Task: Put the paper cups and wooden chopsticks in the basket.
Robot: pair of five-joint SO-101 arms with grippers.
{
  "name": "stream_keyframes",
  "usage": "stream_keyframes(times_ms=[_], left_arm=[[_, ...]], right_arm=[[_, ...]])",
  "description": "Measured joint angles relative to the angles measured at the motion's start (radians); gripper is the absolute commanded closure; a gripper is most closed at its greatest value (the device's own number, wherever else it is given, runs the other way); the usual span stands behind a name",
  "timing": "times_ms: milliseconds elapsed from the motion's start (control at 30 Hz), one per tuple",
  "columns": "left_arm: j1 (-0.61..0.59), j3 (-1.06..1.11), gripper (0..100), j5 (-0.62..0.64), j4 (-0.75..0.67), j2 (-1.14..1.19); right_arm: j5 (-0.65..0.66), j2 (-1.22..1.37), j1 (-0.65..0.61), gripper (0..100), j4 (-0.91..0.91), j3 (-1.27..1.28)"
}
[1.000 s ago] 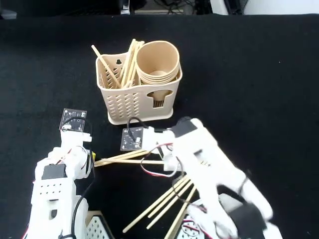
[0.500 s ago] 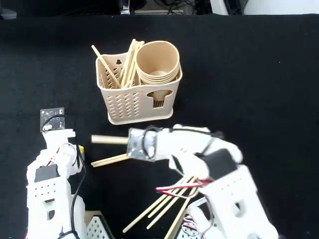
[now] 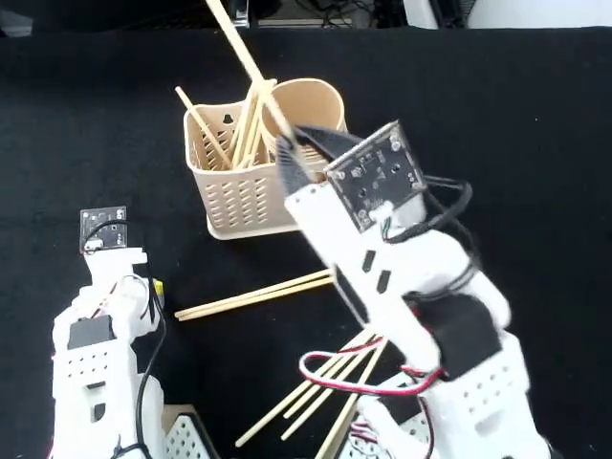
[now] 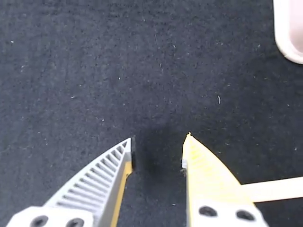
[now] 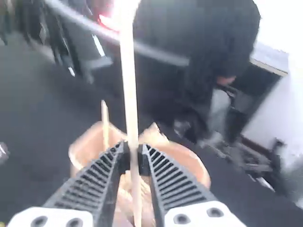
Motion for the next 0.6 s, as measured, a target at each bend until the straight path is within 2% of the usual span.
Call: stream_keyframes(times_ms=[267,433,600], left_arm=[[0.0,0.0,81,0.0,0.0,0.0],[0.0,0.0,81,0.0,0.0,0.0],[0.0,0.0,81,0.0,0.0,0.0]], right_arm=[[-0.034,0.209,-0.121,98.5,-0.425,0.086],[-0.034,0.356,-0.117,98.5,-0.637,0.16],[-0.04,0.509,-0.072,98.2,-0.736,0.166]])
